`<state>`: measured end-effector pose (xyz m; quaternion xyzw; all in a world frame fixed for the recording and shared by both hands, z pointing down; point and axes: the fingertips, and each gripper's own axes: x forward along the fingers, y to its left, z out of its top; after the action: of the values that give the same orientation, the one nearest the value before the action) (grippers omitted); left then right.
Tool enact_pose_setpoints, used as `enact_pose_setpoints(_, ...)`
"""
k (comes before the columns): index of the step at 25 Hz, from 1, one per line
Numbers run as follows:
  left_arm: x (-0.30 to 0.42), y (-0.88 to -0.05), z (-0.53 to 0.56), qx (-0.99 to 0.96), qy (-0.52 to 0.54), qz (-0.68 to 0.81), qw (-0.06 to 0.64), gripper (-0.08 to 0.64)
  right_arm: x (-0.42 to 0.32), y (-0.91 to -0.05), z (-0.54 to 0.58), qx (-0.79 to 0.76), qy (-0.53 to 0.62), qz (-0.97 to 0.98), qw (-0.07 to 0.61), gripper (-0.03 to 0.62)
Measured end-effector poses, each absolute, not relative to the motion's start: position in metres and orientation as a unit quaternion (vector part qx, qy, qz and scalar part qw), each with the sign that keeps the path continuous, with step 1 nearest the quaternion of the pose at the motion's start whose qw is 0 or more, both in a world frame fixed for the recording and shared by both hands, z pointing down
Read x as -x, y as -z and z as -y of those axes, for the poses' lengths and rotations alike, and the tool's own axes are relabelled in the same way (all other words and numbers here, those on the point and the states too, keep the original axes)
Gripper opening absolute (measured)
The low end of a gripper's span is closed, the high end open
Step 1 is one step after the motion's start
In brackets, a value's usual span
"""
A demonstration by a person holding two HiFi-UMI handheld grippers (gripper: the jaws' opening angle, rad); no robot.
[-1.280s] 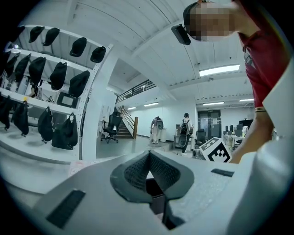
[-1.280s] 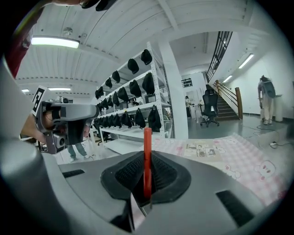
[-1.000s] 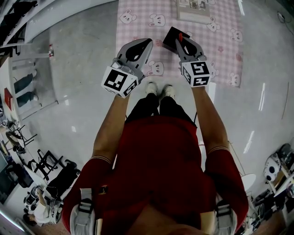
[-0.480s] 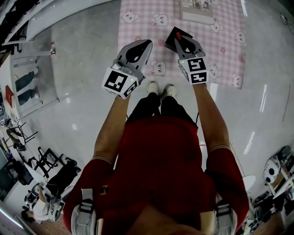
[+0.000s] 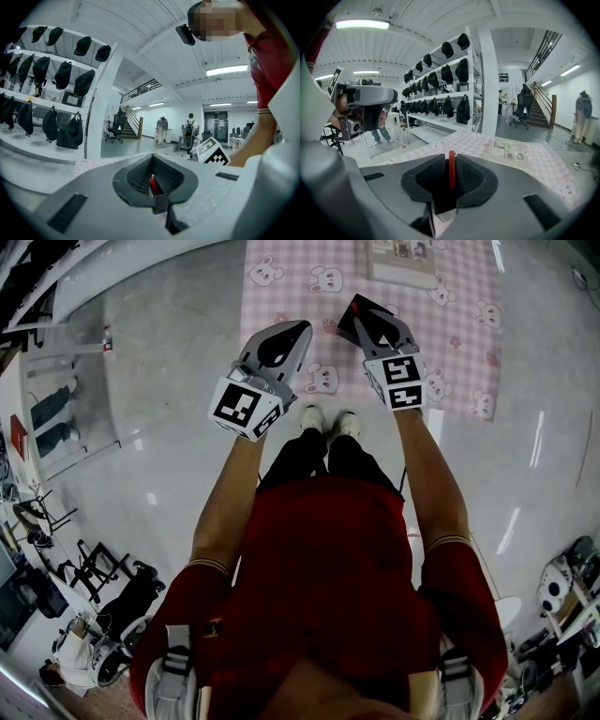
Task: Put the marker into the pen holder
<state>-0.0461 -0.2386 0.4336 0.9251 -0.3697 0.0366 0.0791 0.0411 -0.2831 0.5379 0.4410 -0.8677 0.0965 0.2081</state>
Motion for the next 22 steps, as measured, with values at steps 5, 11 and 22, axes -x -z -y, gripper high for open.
enact_pose_setpoints(5, 0.046, -0.435, 0.238, -0.926, -0.039, 0.367, 0.080, 0.005, -0.040, -0.532, 0.282, -0.442, -0.098, 0.869, 0.198, 0.081)
enact_pose_setpoints(11, 0.044, -0.433, 0.238, -0.927, -0.037, 0.364, 0.080, 0.005, -0.044, -0.523, 0.281, -0.449, -0.101, 0.870, 0.175, 0.076)
enact_pose_setpoints(22, 0.037, -0.420, 0.237, -0.932, -0.026, 0.353, 0.071, 0.005, -0.055, -0.476, 0.275, -0.465, -0.090, 0.873, 0.119, 0.021)
